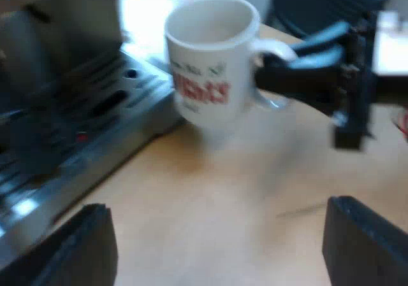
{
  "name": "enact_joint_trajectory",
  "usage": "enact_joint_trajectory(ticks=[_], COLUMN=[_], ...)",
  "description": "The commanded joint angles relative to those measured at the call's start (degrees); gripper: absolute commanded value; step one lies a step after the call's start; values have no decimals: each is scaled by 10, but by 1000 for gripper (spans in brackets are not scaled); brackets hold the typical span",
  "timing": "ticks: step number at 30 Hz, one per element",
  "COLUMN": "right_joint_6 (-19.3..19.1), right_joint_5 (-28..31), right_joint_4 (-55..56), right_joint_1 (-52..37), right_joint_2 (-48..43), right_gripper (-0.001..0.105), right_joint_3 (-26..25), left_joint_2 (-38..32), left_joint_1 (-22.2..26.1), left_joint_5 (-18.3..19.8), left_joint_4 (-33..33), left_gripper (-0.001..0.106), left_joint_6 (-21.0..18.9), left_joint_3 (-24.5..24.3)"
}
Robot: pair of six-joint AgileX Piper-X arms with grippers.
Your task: Remove mug from coffee machine
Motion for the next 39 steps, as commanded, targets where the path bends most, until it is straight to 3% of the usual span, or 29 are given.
enact_joint_trajectory(ticks=[1,10,18,23,35,39], right_joint_6=[1,3,2,2,-27,-71], right_joint_5=[32,1,-21,-29,-39,-96], right_joint_4=[-10,-10,-7,21,-9,-64], right_joint_1=[-27,-146,-227,-274,-339,-356], right_joint_2=[-16,-35,-35,-35,-35,-35], right_gripper=[0,0,0,0,0,0], right_joint_3=[0,5,5,5,46,77], left_joint_2=[28,64,64,64,85,100], left_joint_1=[-27,-34,-34,-34,-34,-34], left_joint_5=[-2,-2,-2,-2,-2,-2], left_joint_4=[-14,-72,-77,-78,-79,-79], left_gripper=[68,68,68,79,79,79], left_joint_6=[-6,-6,-6,-6,-6,-6], left_joint_3=[1,1,1,1,1,1])
